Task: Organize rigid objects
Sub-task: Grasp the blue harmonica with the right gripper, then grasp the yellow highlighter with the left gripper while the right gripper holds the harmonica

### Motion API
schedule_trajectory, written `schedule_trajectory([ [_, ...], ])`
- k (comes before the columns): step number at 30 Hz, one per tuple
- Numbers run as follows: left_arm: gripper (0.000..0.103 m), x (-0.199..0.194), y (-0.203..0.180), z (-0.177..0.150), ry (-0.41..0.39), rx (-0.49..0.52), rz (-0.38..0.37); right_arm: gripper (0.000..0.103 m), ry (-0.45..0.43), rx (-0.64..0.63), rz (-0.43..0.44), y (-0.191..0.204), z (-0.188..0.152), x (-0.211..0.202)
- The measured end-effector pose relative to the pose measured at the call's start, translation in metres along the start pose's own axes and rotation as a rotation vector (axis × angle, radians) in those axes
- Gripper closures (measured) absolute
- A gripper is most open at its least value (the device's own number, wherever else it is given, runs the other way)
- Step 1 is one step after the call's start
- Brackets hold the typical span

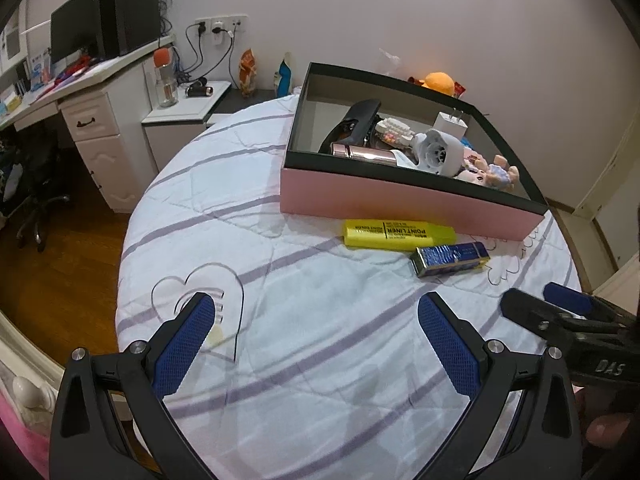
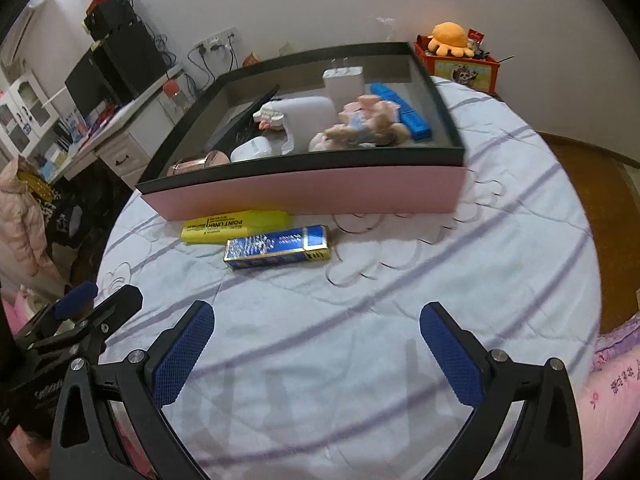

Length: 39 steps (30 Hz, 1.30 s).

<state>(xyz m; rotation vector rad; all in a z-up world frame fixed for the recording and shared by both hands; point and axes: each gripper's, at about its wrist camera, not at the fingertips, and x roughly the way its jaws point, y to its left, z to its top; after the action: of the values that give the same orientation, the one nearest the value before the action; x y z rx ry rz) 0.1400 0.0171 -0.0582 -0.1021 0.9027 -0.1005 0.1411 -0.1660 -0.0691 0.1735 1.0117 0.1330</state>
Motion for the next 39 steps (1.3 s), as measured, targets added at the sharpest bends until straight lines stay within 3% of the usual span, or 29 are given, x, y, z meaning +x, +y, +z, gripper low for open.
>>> schedule_trajectory([
  [10, 0.001, 0.031, 0.012, 0.017, 0.037, 0.038, 0.013, 0.0, 0.059, -0.009, -0.052, 0.009, 0.018, 0.035],
  [17, 0.001, 0.041, 0.026, 0.021, 0.046, 0.038, 0.06, 0.0, 0.076, -0.03, -0.043, 0.02, 0.026, 0.051],
  [25, 0.001, 0.047, 0.022, 0.018, 0.067, 0.064, 0.051, 0.0, 0.051, -0.112, -0.128, 0.034, 0.023, 0.059],
  [29, 0.001, 0.048, 0.015, 0.019, 0.069, 0.07, 0.039, 0.02, 0.006, -0.132, -0.167, 0.035, 0.017, 0.054],
  [34, 0.001, 0.047, 0.006, 0.019, 0.069, 0.081, 0.016, 0.02, 0.001, -0.122, -0.14, 0.025, 0.011, 0.046],
  [39, 0.001, 0.047, -0.005, 0.022, 0.072, 0.082, -0.025, 0.02, -0.005, -0.121, -0.17, 0.016, 0.008, 0.039],
])
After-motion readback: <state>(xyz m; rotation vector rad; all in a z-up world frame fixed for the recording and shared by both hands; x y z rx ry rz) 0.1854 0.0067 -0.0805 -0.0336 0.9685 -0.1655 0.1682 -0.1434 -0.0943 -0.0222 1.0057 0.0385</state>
